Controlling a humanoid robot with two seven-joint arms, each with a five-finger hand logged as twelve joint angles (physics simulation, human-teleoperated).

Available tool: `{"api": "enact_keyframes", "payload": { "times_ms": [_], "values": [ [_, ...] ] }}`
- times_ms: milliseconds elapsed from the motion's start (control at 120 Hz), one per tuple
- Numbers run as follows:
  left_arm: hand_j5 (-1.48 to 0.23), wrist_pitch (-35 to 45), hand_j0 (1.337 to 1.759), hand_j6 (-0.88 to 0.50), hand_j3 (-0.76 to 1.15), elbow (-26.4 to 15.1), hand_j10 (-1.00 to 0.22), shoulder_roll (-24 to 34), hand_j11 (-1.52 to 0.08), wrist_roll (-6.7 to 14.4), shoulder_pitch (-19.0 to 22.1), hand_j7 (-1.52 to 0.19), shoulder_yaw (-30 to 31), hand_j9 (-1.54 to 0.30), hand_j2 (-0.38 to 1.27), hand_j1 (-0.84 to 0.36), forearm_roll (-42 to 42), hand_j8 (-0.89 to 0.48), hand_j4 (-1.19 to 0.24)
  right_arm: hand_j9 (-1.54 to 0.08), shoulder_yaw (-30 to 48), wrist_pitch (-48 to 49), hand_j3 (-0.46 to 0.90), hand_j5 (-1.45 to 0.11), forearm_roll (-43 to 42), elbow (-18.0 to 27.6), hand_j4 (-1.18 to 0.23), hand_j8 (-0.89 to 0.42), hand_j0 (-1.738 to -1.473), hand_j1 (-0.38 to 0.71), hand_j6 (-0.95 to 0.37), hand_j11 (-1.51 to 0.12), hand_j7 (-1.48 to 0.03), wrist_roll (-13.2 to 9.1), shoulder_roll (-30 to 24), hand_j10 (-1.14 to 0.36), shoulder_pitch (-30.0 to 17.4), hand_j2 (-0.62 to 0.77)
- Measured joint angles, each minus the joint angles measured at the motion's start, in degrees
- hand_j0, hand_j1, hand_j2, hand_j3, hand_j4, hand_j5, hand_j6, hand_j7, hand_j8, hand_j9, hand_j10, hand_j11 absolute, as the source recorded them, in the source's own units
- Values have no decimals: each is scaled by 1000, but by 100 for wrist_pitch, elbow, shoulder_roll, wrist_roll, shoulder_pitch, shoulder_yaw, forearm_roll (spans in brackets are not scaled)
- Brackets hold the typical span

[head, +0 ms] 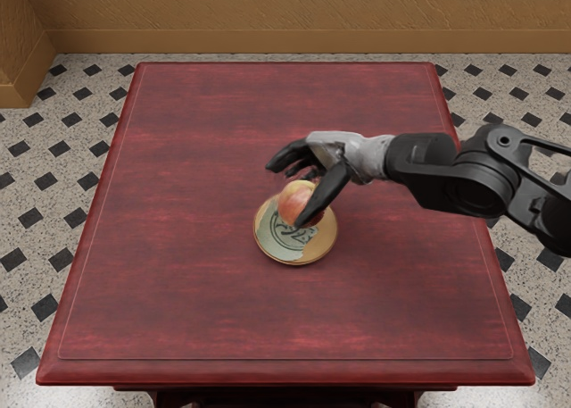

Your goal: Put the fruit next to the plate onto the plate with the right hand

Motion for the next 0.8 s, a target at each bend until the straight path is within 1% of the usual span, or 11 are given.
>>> {"api": "enact_keyframes", "payload": {
  "times_ms": [92,150,183,283,383,475,608,733,800],
  "values": [
    [-13,0,1658,-10,0,0,-10,0,-13,0,0,-13,1,-13,2,337,0,-10,-10,-380,57,41,0,-394,84,-8,-241,-25,-1653,-173,-125,-383,-345,-1,-14,-78,-13,2],
    [-13,0,1658,-10,0,0,-10,0,-13,0,0,-13,1,-13,2,337,0,-10,-10,-285,377,349,0,-296,389,-49,-182,-19,-1654,-217,-94,-288,-259,-2,-24,-59,-100,2],
    [-13,0,1658,-10,0,0,-10,0,-13,0,-1,-13,2,-13,2,337,0,-10,-10,-242,751,742,0,-252,568,-129,-154,-17,-1655,-237,-80,-244,-220,-2,-27,-50,-288,2],
    [-13,0,1658,-10,0,0,-10,0,-13,0,0,-13,2,-13,2,337,0,-10,-10,-148,2069,2136,0,-154,998,-305,-95,-10,-1656,-280,-49,-150,-135,-2,-31,-31,-1061,1],
    [-13,0,1658,-10,0,0,-10,0,-13,0,0,-13,2,-13,2,337,0,-10,-10,-91,3177,2789,0,-94,1503,-394,-58,-6,-1657,-307,-30,-92,-83,-2,-33,-19,-1702,1],
    [-13,0,1658,-10,0,0,-10,0,-13,0,0,-13,2,-13,2,337,-1,-10,-10,-58,4006,3026,0,-60,2121,-714,-37,-4,-1657,-322,-19,-59,-53,-2,-22,-12,-2284,1],
    [-13,0,1658,-10,0,-6,-10,0,-13,0,0,-13,2,-13,2,337,-2,-10,-10,-30,4628,3147,0,-31,2620,-956,-19,-2,-1658,-335,-9,-30,-27,-2,-1,-6,-3139,1],
    [-13,0,1658,-10,0,-4,-10,0,-13,-4,-17,-13,-8,-13,2,337,-5,-10,-10,-16,5242,3179,0,-17,2771,-1020,-10,0,-1658,-342,-4,-16,-15,-2,-3,-3,-3985,1],
    [-13,0,1658,-10,0,-2,-10,0,-13,-6,-30,-13,-15,-13,2,337,-4,-10,-10,-12,5571,3186,0,-12,2802,-1034,-7,0,-1658,-344,-3,-12,-11,-2,-7,-2,-4310,1]
  ]
}}
